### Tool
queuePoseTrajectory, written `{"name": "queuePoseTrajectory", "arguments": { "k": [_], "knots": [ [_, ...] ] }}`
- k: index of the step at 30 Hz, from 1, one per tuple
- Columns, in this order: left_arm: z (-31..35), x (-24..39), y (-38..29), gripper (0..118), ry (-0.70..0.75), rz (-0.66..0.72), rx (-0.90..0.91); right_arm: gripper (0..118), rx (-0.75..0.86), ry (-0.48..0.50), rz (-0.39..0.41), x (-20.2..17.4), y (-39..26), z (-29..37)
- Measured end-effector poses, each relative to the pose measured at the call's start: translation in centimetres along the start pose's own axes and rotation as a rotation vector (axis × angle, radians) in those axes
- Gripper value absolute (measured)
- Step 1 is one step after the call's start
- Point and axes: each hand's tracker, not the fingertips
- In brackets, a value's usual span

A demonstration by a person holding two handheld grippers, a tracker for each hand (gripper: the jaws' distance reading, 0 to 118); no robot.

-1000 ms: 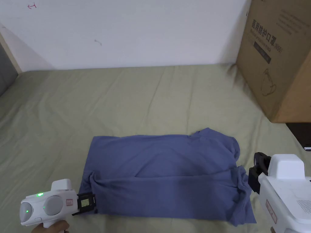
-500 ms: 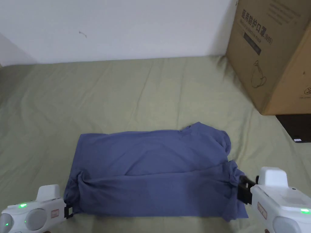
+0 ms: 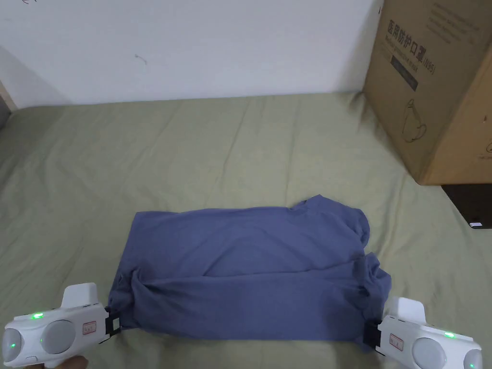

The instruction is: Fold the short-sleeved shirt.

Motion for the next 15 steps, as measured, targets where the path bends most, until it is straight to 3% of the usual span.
{"name": "queuePoseTrajectory", "arguments": {
  "k": [8, 15],
  "knots": [
    [3.1, -1.4, -1.4, 2, -0.003, 0.045, 0.035, 9, 0.095, 0.014, 0.029, 1.3, -1.0, 6.6],
    [5.7, -2.3, -7.4, 2, -0.025, 0.073, 0.014, 9, 0.075, 0.028, -0.006, 3.4, -5.3, 9.6]
  ]
}}
